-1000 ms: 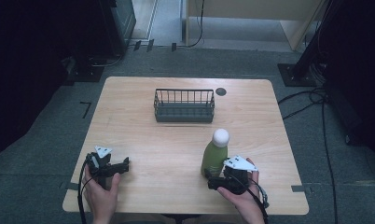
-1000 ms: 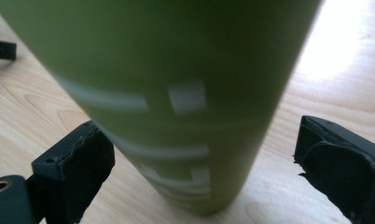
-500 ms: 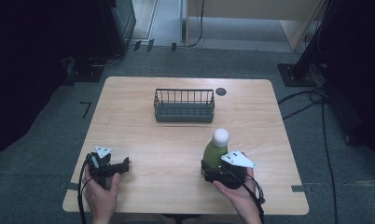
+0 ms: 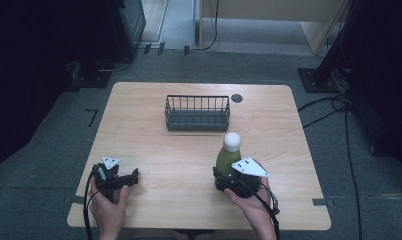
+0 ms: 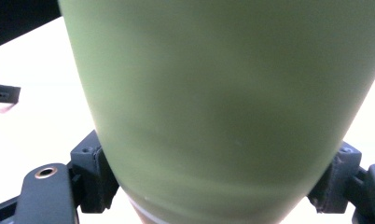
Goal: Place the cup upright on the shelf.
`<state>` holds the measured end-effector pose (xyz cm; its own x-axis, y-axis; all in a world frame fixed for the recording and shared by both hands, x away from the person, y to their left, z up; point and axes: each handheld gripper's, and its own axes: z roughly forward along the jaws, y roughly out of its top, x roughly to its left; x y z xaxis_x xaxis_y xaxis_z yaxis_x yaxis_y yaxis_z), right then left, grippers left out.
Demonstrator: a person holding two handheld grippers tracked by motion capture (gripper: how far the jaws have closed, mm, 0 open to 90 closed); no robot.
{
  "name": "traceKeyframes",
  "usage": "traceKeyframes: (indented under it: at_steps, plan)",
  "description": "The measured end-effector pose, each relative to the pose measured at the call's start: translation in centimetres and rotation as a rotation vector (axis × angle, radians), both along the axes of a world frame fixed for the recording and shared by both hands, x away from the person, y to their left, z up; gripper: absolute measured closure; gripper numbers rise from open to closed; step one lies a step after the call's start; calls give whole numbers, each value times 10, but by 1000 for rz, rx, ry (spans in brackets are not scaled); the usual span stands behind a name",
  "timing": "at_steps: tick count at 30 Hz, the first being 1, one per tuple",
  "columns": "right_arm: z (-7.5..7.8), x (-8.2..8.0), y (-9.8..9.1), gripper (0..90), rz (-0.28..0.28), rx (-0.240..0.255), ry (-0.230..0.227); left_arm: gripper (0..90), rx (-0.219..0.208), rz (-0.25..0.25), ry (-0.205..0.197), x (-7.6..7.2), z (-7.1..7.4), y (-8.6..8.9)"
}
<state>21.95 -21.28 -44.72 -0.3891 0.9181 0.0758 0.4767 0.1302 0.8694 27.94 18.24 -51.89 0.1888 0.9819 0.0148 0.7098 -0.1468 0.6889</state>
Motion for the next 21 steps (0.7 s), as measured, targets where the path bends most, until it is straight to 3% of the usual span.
traceKeyframes:
  at_steps: [5,21]
  plan:
    - [6,5,0,199,-8,36,-5,0,-1,0,-1,0,0,0]
    - [33,37,21,199,21,38,-42,0,-3,2,-3,0,0,0]
